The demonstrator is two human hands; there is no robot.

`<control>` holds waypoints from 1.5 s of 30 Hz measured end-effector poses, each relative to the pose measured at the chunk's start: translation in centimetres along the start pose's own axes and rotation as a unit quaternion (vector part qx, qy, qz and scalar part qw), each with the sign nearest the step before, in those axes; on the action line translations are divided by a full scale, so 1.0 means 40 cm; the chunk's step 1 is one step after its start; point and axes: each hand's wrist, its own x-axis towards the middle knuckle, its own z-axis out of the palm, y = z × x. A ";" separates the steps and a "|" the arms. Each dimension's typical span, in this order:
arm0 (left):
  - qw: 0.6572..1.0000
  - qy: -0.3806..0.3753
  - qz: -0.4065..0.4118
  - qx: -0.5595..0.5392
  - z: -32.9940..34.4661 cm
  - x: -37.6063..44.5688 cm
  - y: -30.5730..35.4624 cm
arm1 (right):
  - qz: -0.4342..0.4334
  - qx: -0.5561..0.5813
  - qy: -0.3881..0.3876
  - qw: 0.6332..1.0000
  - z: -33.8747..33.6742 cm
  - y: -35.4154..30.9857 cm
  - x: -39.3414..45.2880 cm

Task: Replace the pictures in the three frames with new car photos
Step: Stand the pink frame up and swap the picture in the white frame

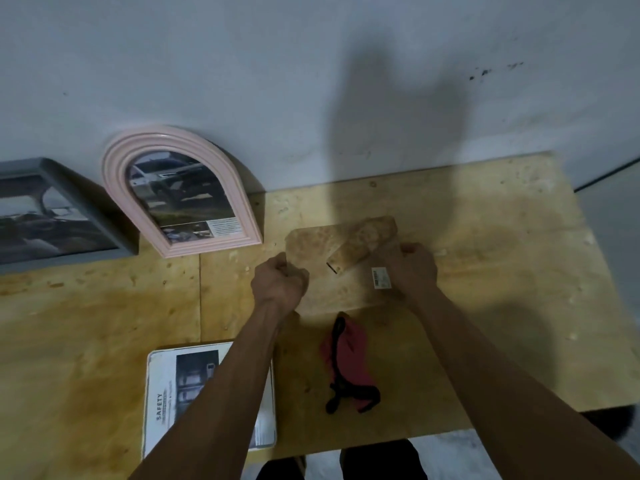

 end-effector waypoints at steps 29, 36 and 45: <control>0.986 0.091 0.053 0.129 -0.587 -0.177 -0.556 | -0.040 0.042 0.023 0.998 0.328 0.254 -0.592; 0.993 0.100 0.017 0.060 -0.582 -0.152 -0.581 | -0.063 0.023 0.050 0.997 0.393 0.285 -0.575; 0.995 0.091 0.006 0.035 -0.589 -0.129 -0.587 | -0.070 -0.077 0.062 0.993 0.479 0.259 -0.573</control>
